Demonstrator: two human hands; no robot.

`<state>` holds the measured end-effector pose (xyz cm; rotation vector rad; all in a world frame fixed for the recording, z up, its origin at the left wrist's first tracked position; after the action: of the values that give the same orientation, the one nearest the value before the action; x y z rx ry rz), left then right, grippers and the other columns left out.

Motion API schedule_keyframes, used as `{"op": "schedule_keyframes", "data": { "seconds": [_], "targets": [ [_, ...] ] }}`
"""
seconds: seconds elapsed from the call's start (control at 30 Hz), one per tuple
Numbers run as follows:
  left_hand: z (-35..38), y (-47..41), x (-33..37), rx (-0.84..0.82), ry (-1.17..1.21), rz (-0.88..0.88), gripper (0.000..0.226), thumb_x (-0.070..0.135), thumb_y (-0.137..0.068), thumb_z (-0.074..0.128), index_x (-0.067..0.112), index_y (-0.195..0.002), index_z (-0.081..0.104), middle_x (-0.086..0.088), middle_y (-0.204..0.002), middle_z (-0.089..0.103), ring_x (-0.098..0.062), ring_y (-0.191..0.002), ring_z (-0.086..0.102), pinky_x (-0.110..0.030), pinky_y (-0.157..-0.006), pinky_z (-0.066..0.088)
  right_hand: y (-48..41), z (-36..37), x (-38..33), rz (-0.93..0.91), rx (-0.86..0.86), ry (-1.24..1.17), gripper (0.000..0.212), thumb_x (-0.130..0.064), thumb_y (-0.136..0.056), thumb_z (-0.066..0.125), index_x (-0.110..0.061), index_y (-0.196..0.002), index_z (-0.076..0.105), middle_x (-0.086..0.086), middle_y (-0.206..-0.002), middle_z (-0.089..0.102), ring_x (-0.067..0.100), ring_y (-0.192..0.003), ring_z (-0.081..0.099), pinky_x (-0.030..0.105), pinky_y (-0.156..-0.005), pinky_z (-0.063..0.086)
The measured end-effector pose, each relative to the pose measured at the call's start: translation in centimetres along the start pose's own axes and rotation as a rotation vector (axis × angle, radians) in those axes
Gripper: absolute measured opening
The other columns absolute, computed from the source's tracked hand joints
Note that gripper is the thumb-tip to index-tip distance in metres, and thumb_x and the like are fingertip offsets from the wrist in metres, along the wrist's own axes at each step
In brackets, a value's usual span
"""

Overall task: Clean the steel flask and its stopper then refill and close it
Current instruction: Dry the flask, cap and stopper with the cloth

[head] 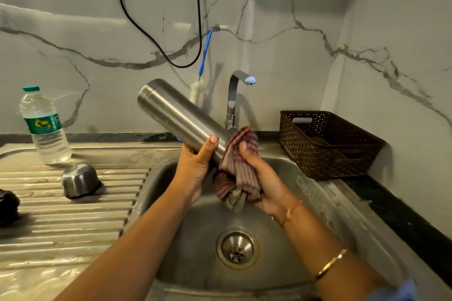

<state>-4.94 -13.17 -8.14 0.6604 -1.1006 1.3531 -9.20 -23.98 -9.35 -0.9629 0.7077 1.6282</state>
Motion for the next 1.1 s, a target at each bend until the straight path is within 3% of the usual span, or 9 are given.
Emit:
{"op": "schedule_keyframes", "data": {
  "seconds": [0.13,0.27,0.4,0.47,0.57,0.73,0.9,1.0,1.1],
  "targets": [
    [-0.2,1.0,-0.4,0.145,-0.137,0.109,0.101,0.035,-0.056,0.087,0.012,-0.138,0.034,-0.008,-0.122,0.061,-0.018,-0.106,0.064,-0.027,-0.088,0.054,-0.9,-0.1,1.9,0.047,0.172,-0.242,0.058,-0.055,-0.087,0.048,-0.01,-0.121,0.062,0.015,-0.107,0.069,0.026,-0.089,0.069,0.034,-0.079,0.057],
    [0.5,1.6,-0.6,0.215,-0.332,0.202,0.078,0.014,-0.072,0.079,0.016,-0.132,0.029,0.007,-0.105,0.056,0.001,-0.091,0.057,-0.004,-0.069,0.047,0.0,-1.3,2.4,0.123,0.403,-0.088,0.058,-0.062,-0.088,0.043,-0.011,-0.103,0.066,0.01,-0.084,0.068,0.02,-0.07,0.063,0.026,-0.057,0.053],
    [0.0,1.8,-1.5,0.253,-0.319,0.153,0.085,0.016,-0.076,0.077,0.015,-0.14,0.021,0.001,-0.113,0.051,-0.01,-0.097,0.055,-0.009,-0.069,0.045,0.3,-1.9,1.2,-0.03,0.558,0.307,0.035,-0.05,-0.096,0.038,-0.023,-0.095,0.061,0.009,-0.102,0.067,0.024,-0.092,0.063,0.044,-0.086,0.053],
    [-0.7,2.0,-1.9,0.286,-0.284,0.109,0.084,0.019,-0.078,0.074,0.013,-0.142,0.019,-0.004,-0.12,0.05,-0.013,-0.102,0.053,-0.011,-0.073,0.045,0.3,-1.2,0.8,-0.146,0.577,0.55,0.03,-0.045,-0.098,0.037,-0.026,-0.098,0.06,0.004,-0.105,0.066,0.02,-0.098,0.062,0.037,-0.091,0.05],
    [-2.4,2.2,-2.3,0.278,-0.09,0.007,0.087,0.034,-0.077,0.07,0.019,-0.146,0.018,-0.008,-0.13,0.054,-0.02,-0.109,0.057,-0.037,-0.095,0.049,0.4,0.9,0.9,-0.323,0.461,0.794,0.041,-0.04,-0.096,0.043,-0.02,-0.132,0.047,0.003,-0.129,0.053,0.013,-0.115,0.052,0.027,-0.097,0.043],
    [-5.2,1.8,-4.6,0.127,0.122,-0.257,0.105,0.068,-0.06,0.076,0.026,-0.145,0.031,-0.014,-0.129,0.059,-0.031,-0.113,0.061,-0.053,-0.099,0.045,0.1,4.1,2.2,-0.396,0.236,1.448,0.067,-0.054,-0.094,0.035,-0.037,-0.15,0.001,-0.016,-0.158,0.001,0.014,-0.144,-0.01,0.039,-0.118,-0.005],
    [-4.4,1.9,-4.8,0.059,0.164,-0.293,0.11,0.076,-0.049,0.073,0.024,-0.141,0.039,-0.015,-0.122,0.064,-0.031,-0.109,0.064,-0.047,-0.08,0.055,-0.9,4.5,2.0,-0.328,0.147,1.043,0.056,-0.056,-0.09,0.04,-0.038,-0.141,0.028,-0.014,-0.148,0.03,0.012,-0.138,0.031,0.031,-0.111,0.031],
    [-4.0,1.8,-4.4,0.007,0.173,-0.256,0.07,0.066,-0.084,0.05,0.02,-0.136,0.044,-0.011,-0.114,0.068,-0.025,-0.099,0.068,-0.038,-0.066,0.056,-1.2,4.2,1.3,-0.317,0.213,1.024,0.076,-0.062,-0.081,0.036,-0.025,-0.147,0.029,-0.008,-0.151,0.03,0.008,-0.134,0.035,0.026,-0.108,0.032],
    [-3.8,1.9,-4.0,-0.051,0.188,-0.273,0.05,0.049,-0.096,0.034,0.018,-0.13,0.051,-0.005,-0.098,0.073,-0.019,-0.09,0.069,-0.034,-0.066,0.055,-2.2,4.9,0.9,-0.288,0.213,1.081,0.087,-0.069,-0.077,0.035,-0.029,-0.15,0.013,-0.004,-0.15,0.033,0.017,-0.13,0.043,0.038,-0.107,0.038]
  ]
}}
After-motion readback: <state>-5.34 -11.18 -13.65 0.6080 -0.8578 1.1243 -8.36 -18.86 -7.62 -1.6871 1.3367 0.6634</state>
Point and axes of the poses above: each hand's wrist, its own y-axis away from the middle knuckle, its own z-axis out of the palm, x = y × z, the point moved 7 cm from there along -y, towards the middle knuckle
